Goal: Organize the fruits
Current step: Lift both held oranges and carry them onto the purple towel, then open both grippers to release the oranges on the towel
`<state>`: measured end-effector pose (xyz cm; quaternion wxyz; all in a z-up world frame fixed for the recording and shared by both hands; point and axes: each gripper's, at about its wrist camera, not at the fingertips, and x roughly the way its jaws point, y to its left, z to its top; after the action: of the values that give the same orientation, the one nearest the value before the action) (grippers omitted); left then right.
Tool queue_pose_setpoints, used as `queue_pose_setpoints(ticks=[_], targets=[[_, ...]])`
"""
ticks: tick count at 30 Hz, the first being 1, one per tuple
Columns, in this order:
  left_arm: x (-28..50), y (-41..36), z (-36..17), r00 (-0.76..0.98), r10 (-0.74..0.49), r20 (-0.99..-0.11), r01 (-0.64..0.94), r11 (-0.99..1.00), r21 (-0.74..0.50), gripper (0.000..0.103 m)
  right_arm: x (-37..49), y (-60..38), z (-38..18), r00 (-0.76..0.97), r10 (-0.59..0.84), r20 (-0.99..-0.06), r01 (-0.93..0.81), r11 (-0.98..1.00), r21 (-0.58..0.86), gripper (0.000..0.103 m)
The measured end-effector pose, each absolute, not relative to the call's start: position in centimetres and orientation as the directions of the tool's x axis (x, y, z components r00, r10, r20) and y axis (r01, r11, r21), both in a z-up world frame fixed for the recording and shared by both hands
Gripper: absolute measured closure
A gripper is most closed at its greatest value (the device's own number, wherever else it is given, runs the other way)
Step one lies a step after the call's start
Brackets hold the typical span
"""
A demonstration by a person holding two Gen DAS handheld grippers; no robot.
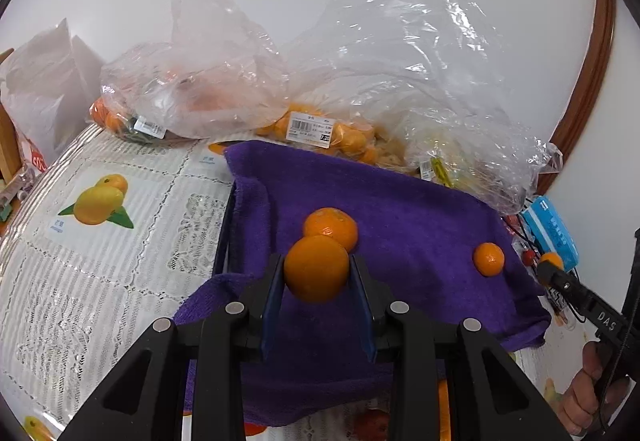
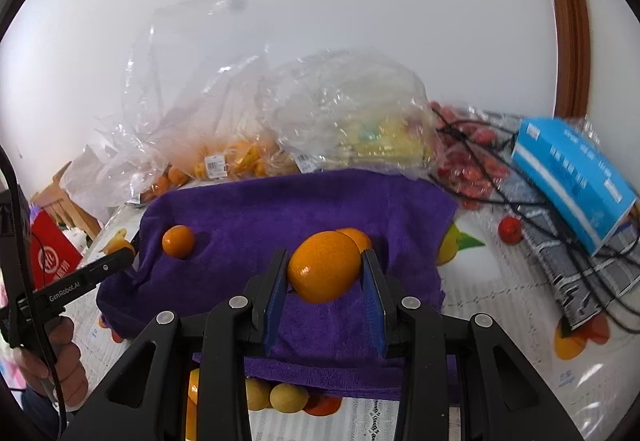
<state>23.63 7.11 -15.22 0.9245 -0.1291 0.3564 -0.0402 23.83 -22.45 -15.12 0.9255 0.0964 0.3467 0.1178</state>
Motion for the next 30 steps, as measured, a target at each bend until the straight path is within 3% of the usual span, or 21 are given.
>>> queue_pose_setpoints(ticks=[30], targets=[[24.7, 6.2, -17.2, 0.712, -0.168, -0.682, -0.018, 0.966, -0.257, 0.072, 25.7, -20.6, -19.0, 0.648, 0.243, -0.722, -0.136, 0.969, 0.204, 0.067]])
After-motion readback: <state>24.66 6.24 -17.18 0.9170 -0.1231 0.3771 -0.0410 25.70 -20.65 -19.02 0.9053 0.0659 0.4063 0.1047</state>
